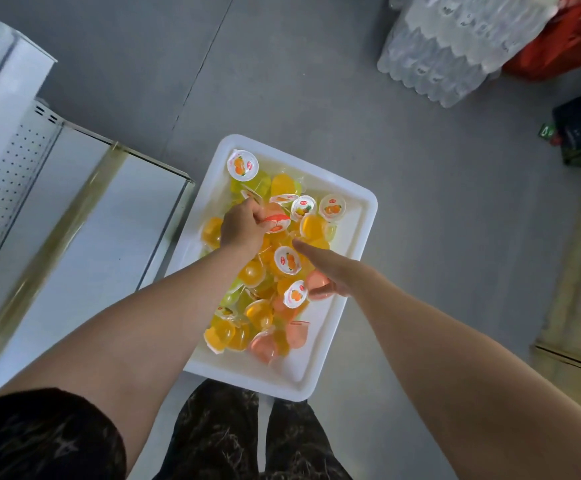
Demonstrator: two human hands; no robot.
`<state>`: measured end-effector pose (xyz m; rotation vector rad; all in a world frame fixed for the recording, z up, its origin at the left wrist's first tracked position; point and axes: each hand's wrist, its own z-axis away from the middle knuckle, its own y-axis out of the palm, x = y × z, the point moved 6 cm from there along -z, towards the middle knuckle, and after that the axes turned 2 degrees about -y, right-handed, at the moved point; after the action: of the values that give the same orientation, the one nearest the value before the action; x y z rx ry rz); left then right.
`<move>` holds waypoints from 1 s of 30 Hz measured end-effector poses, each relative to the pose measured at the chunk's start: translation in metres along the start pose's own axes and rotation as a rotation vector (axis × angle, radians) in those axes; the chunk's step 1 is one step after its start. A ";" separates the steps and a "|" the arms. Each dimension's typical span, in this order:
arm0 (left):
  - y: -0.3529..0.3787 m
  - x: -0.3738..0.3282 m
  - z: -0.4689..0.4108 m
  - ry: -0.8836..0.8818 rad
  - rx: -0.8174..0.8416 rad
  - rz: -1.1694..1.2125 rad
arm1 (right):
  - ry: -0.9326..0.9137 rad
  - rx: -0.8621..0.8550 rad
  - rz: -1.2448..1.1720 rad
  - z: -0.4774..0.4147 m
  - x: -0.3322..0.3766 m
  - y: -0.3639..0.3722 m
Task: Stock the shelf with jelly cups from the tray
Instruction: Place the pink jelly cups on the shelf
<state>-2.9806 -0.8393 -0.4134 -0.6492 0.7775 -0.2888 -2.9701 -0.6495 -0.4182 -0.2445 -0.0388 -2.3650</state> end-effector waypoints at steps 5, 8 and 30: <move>0.003 -0.002 0.000 -0.012 0.032 0.036 | 0.013 0.026 -0.072 0.007 -0.005 -0.001; 0.000 0.001 0.004 -0.069 0.040 0.098 | 0.001 0.036 -0.115 0.019 -0.007 -0.002; -0.107 -0.037 0.195 -0.280 0.194 1.279 | -0.677 -0.003 -0.218 0.208 0.040 0.004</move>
<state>-2.8650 -0.8197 -0.2209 0.0757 0.7439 0.8704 -2.9611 -0.6589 -0.2069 -1.0759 -0.3997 -2.3830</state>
